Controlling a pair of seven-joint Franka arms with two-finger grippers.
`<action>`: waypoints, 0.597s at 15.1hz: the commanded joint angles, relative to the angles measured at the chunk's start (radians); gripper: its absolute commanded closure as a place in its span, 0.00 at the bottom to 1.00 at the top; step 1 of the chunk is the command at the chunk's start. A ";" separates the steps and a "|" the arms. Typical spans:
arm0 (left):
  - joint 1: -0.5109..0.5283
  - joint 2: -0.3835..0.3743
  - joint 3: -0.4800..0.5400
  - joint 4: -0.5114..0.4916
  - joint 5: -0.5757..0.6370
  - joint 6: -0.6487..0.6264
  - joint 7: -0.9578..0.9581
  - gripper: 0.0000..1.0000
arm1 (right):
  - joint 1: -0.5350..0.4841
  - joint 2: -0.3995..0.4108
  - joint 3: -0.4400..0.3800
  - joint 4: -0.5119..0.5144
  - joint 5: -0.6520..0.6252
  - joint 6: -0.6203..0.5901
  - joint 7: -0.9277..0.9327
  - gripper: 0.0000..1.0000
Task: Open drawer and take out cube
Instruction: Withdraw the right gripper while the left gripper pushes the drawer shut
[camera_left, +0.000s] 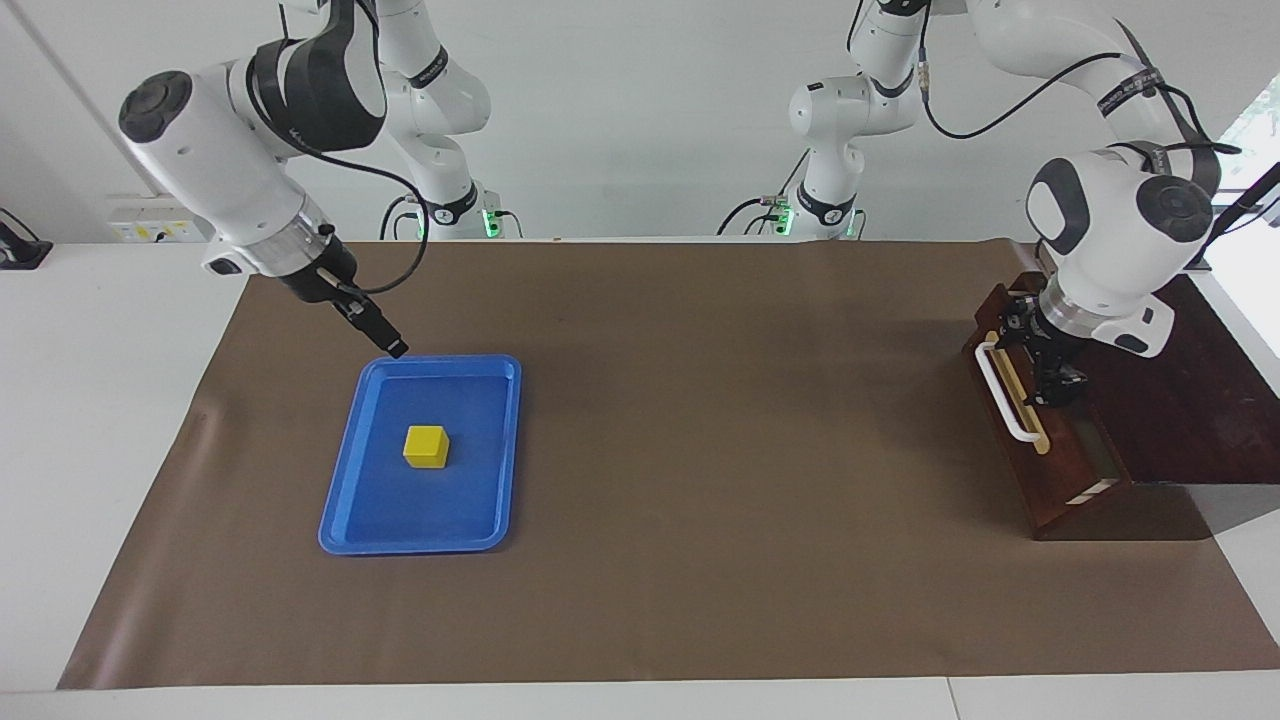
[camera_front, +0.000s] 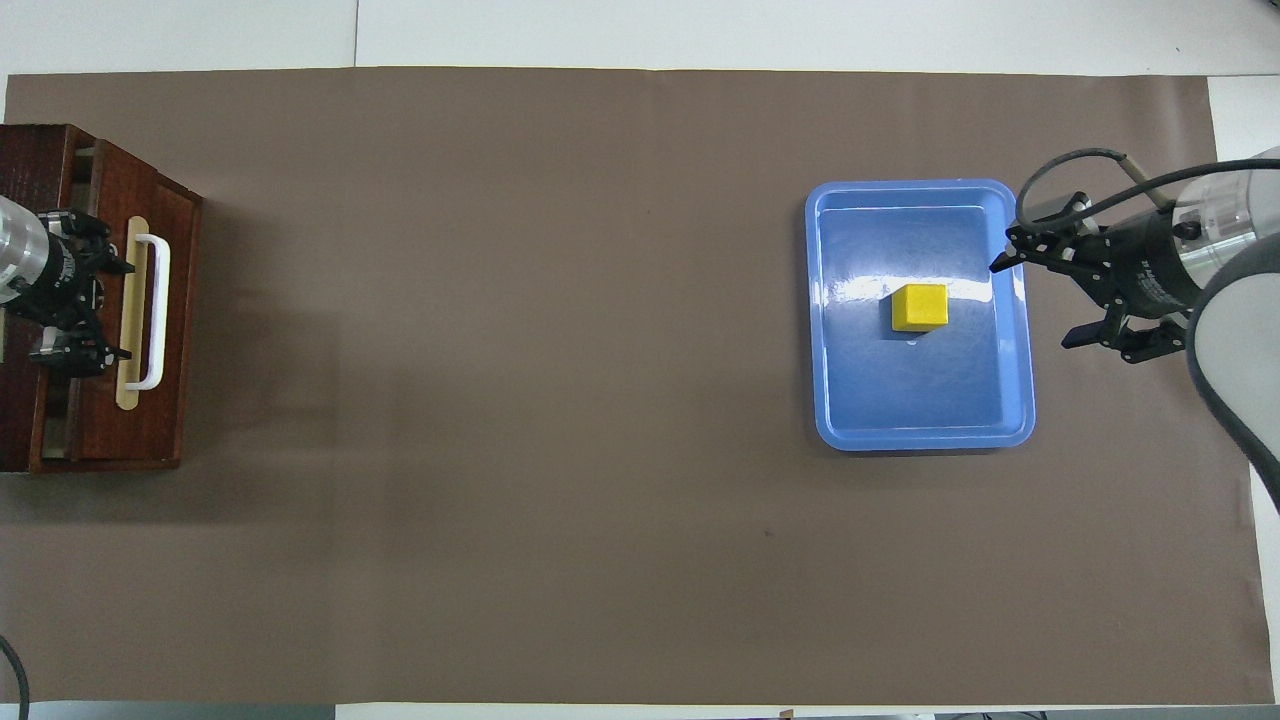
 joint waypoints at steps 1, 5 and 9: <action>0.038 -0.015 -0.008 -0.004 0.018 0.016 0.040 0.00 | -0.008 -0.078 0.009 -0.008 -0.058 -0.043 -0.198 0.00; 0.035 -0.016 -0.008 0.004 0.018 0.012 0.054 0.00 | -0.023 -0.103 0.005 -0.011 -0.117 -0.074 -0.492 0.00; 0.025 -0.045 -0.011 0.054 0.015 -0.060 0.148 0.00 | -0.045 -0.109 -0.002 -0.014 -0.148 -0.088 -0.741 0.00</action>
